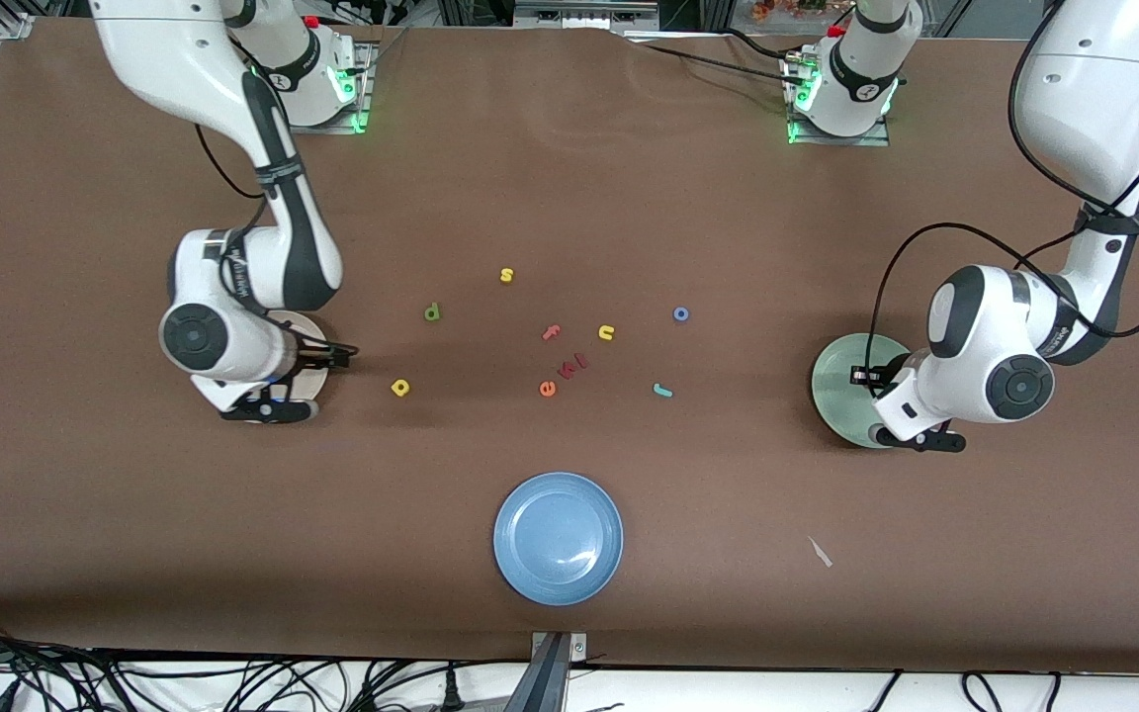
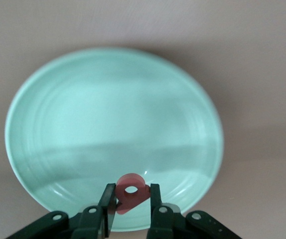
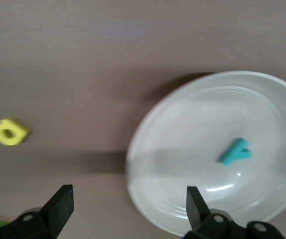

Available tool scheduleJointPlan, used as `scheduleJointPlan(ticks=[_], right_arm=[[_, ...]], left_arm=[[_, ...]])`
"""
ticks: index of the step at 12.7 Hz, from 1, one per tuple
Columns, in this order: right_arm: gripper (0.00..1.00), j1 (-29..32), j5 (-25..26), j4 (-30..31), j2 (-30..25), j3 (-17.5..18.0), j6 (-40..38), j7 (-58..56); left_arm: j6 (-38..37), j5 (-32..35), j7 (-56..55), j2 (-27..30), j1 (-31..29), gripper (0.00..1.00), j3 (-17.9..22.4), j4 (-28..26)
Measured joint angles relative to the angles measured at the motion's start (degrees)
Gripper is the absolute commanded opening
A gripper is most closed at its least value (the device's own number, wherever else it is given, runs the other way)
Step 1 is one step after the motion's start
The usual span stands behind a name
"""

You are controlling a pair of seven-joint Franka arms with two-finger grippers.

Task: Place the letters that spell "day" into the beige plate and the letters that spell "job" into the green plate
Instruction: 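Release the y on the beige plate and the g on the green plate, then grasp the yellow a with the right gripper while the left reaches blue o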

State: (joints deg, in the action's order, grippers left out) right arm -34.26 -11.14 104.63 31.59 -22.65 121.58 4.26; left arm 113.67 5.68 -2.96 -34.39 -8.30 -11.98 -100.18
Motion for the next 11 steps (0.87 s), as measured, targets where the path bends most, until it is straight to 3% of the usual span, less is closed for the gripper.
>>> scheduleJointPlan(ticks=[2,4,5,6,11], right_arm=[[1.0,-3.3,-0.1,-0.3,0.2,0.2,2.4,0.1],[1.0,-6.1,-0.1,-0.3,1.2,0.4,7.1,-0.3],[1.0,-7.5,-0.1,-0.3,2.0,0.5,9.7,-0.4],[0.99,-8.5,-0.1,-0.3,2.9,0.7,11.5,-1.0],[0.96,-9.0,-0.1,-0.3,5.0,0.7,14.3,-9.8]], left_arm=[[0.1,0.0,0.0,-0.6,-1.7,0.11,0.0,-2.0],[0.1,0.0,0.0,-1.1,-2.7,0.21,0.0,-2.9],[0.2,0.0,0.0,-1.4,-3.0,0.49,0.0,-3.2],[0.2,0.0,0.0,-1.6,-3.1,0.99,0.0,-3.3],[0.1,0.0,0.0,-1.2,-3.1,1.0,-0.3,-2.8]])
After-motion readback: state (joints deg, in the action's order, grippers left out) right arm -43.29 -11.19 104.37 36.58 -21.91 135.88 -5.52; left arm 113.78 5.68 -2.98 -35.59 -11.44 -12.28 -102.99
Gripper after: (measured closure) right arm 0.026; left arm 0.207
